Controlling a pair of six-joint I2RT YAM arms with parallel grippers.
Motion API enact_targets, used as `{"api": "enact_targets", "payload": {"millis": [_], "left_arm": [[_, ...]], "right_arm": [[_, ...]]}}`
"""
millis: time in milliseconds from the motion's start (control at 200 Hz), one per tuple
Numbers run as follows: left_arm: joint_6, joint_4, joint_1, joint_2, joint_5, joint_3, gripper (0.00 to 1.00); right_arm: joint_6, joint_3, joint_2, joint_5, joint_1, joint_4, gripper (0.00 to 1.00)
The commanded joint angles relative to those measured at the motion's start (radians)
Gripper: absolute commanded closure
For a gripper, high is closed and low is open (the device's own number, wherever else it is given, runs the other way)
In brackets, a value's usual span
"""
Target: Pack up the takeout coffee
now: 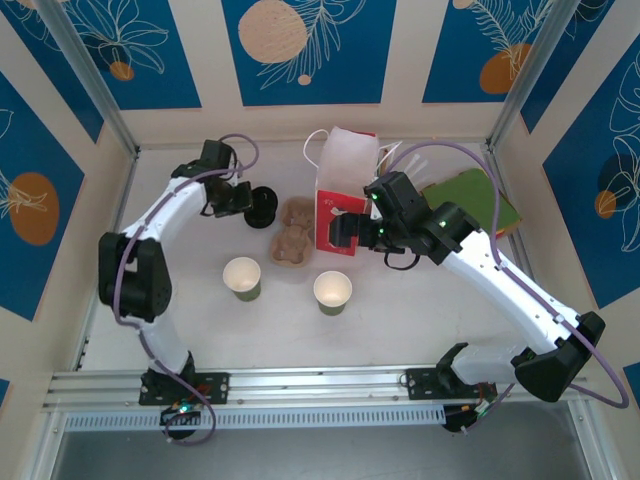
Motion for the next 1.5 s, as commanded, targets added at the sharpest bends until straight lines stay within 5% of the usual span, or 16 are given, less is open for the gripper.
{"api": "enact_targets", "payload": {"millis": [0, 400, 715, 1025, 1496], "left_arm": [[-0.083, 0.028, 0.012, -0.111, 0.124, -0.077, 1.0], [-0.323, 0.081, -0.017, -0.521, 0.204, -0.373, 1.0], [-0.514, 0.067, -0.147, -0.732, 0.192, -0.447, 1.0], [-0.736, 0.376, -0.313, -0.772, 0.236, -0.568, 1.0], [-0.923, 0.769, -0.251, -0.713, 0.436, -0.632, 1.0]], "right_arm": [[-0.041, 0.01, -0.032, -0.005, 0.011, 0.043, 0.01], [-0.128, 0.014, -0.082, -0.116, 0.028, 0.108, 0.01], [-0.132, -0.017, -0.145, -0.327, -0.018, 0.223, 0.01], [0.023, -0.071, -0.14, -0.551, -0.064, 0.4, 0.01], [0.397, -0.212, -0.093, -0.685, -0.102, 0.78, 0.02]]}}
